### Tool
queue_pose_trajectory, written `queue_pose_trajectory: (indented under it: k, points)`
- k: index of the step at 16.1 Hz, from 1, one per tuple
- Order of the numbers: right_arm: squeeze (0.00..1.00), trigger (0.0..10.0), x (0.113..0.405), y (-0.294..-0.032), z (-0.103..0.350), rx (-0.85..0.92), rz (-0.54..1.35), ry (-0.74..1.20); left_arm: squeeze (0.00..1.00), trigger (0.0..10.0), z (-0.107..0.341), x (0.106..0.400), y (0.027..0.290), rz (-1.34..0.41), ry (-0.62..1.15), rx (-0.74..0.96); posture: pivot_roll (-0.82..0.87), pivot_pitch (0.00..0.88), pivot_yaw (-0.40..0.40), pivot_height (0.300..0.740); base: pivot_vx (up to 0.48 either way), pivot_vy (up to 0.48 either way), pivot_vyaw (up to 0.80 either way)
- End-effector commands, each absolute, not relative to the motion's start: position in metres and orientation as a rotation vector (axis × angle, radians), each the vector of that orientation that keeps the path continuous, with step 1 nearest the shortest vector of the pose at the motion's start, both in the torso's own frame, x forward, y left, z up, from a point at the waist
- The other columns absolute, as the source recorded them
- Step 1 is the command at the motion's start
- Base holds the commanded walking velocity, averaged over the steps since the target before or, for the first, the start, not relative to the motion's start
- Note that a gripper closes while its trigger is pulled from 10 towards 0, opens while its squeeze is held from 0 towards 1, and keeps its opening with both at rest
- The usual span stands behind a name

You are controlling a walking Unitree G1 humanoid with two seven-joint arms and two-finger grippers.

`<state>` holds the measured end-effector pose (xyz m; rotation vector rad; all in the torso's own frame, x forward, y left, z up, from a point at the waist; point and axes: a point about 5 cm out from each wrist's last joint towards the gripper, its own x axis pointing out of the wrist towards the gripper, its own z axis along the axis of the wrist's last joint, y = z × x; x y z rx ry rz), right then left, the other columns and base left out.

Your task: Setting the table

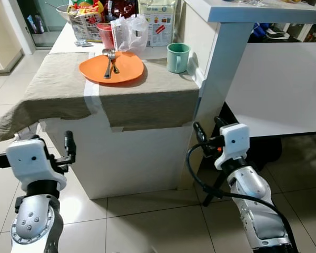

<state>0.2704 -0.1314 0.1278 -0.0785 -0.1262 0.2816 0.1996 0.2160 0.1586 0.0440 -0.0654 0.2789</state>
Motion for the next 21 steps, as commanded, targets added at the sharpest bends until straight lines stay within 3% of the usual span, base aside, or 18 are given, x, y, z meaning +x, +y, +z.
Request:
queue_pose_trajectory:
  k: [1, 7, 15, 21]
  points:
    - [0.00, 10.0, 0.274, -0.135, 0.130, -0.072, 0.271, -0.135, 0.00, 10.0, 0.163, 0.201, 0.215, 0.282, -0.090, 0.041, 0.00, 0.000, 0.006, 0.740, 0.000, 0.000, 0.00]
    - [0.00, 10.0, 0.282, -0.133, 0.130, -0.088, 0.273, -0.151, 0.00, 10.0, 0.169, 0.210, 0.213, 0.273, -0.112, 0.076, 0.00, 0.000, 0.004, 0.740, 0.041, 0.000, 0.00]
    - [0.00, 10.0, 0.287, -0.131, 0.127, -0.101, 0.289, -0.154, 0.00, 10.0, 0.169, 0.214, 0.209, 0.277, -0.109, 0.079, 0.00, 0.000, 0.003, 0.740, 0.438, 0.000, 0.00]
    - [0.00, 10.0, 0.288, -0.130, 0.123, -0.104, 0.302, -0.136, 0.00, 10.0, 0.166, 0.216, 0.208, 0.304, -0.092, 0.044, 0.00, 0.000, -0.001, 0.740, 0.113, 0.428, 0.00]
